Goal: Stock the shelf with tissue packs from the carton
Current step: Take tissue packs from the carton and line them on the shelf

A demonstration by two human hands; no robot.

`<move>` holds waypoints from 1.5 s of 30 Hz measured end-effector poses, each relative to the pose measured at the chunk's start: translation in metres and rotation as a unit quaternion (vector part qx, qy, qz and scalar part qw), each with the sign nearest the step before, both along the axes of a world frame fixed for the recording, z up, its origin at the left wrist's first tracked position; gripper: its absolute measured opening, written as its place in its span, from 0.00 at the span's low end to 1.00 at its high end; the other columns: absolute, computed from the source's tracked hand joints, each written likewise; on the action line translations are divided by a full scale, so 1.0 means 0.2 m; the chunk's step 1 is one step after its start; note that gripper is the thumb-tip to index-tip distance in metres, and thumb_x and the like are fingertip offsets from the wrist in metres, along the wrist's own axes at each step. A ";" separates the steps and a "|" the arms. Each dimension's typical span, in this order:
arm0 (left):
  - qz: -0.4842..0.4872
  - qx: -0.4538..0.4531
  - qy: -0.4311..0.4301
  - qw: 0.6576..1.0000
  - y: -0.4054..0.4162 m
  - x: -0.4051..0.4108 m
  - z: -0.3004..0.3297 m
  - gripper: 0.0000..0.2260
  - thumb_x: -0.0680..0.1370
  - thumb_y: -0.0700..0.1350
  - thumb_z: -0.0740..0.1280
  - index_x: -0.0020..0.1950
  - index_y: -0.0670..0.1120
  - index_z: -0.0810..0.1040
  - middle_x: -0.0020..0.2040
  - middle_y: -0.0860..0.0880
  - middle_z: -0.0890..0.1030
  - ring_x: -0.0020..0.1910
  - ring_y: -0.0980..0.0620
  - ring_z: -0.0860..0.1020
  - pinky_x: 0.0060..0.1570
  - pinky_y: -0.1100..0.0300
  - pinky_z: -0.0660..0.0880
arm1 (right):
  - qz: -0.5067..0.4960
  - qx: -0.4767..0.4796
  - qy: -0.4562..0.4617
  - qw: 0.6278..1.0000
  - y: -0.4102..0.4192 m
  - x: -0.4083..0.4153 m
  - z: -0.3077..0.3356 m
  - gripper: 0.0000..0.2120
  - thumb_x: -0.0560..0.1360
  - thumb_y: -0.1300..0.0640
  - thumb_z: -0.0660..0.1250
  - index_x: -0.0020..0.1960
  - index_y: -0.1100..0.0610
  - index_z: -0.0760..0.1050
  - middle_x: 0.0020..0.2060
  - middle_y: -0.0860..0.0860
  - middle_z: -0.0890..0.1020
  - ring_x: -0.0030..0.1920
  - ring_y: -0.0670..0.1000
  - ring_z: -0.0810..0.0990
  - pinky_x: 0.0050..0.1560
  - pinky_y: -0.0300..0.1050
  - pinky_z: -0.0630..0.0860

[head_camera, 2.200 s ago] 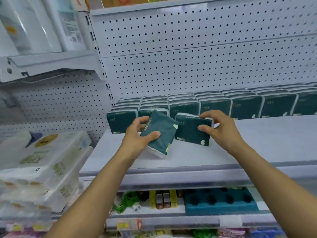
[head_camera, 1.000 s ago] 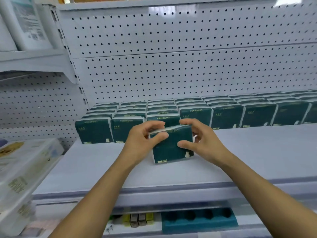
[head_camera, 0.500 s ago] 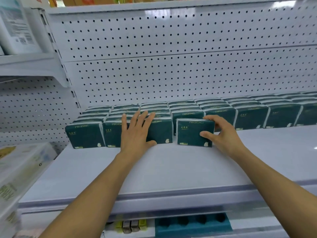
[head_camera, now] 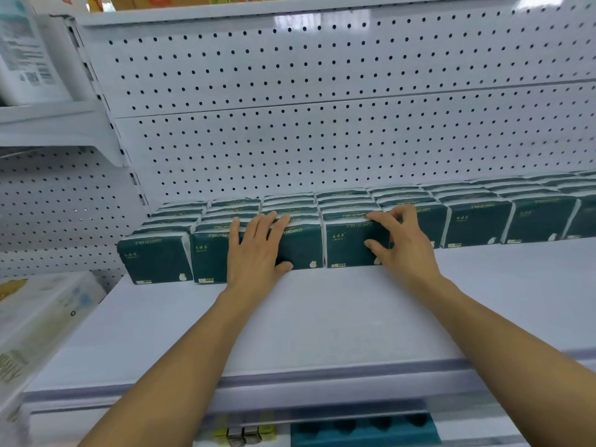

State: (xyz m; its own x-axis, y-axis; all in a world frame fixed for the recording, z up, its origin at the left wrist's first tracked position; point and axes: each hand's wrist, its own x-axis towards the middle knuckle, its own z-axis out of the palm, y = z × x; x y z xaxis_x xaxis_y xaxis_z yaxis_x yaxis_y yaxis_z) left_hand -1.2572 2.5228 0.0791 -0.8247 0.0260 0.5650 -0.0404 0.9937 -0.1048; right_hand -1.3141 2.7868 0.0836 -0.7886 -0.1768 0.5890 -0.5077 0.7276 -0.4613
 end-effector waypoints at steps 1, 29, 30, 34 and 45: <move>0.002 -0.006 0.007 1.000 0.00 0.00 -0.01 0.38 0.72 0.58 0.73 0.78 0.52 0.61 0.75 0.50 0.66 0.75 0.48 0.63 0.76 0.42 0.44 | -0.008 0.010 0.005 1.000 0.00 0.00 0.00 0.20 0.74 0.55 0.72 0.65 0.50 0.74 0.58 0.50 0.67 0.37 0.52 0.75 0.38 0.43 0.73; 0.157 0.084 0.116 0.977 0.05 1.17 -0.14 0.27 0.78 0.60 0.61 0.73 0.48 0.70 0.66 0.47 0.77 0.64 0.46 0.73 0.65 0.46 0.66 | 0.207 0.107 0.152 0.961 -0.48 0.86 -0.08 0.24 0.78 0.44 0.56 0.70 0.54 0.70 0.61 0.54 0.79 0.56 0.57 0.78 0.52 0.52 0.76; 0.167 0.078 0.130 0.974 0.02 1.26 -0.17 0.26 0.79 0.59 0.62 0.72 0.47 0.71 0.66 0.47 0.77 0.63 0.46 0.74 0.64 0.46 0.66 | 0.230 0.108 0.165 0.953 -0.53 0.92 -0.10 0.24 0.78 0.45 0.57 0.70 0.54 0.71 0.60 0.54 0.79 0.56 0.56 0.78 0.51 0.51 0.75; 0.235 0.064 0.143 0.959 -0.13 1.59 -0.28 0.25 0.78 0.58 0.64 0.69 0.45 0.74 0.63 0.46 0.79 0.61 0.46 0.74 0.61 0.48 0.67 | 0.325 0.118 0.183 0.920 -0.77 1.17 -0.22 0.22 0.78 0.47 0.59 0.69 0.55 0.71 0.59 0.54 0.79 0.54 0.56 0.78 0.48 0.51 0.73; 0.380 0.140 -0.022 0.914 -0.62 2.39 -0.64 0.28 0.78 0.62 0.59 0.72 0.48 0.71 0.65 0.48 0.77 0.62 0.45 0.76 0.61 0.47 0.71 | 0.424 0.171 0.072 0.887 -1.44 1.81 -0.61 0.21 0.78 0.47 0.59 0.67 0.54 0.71 0.58 0.53 0.78 0.53 0.57 0.78 0.49 0.53 0.75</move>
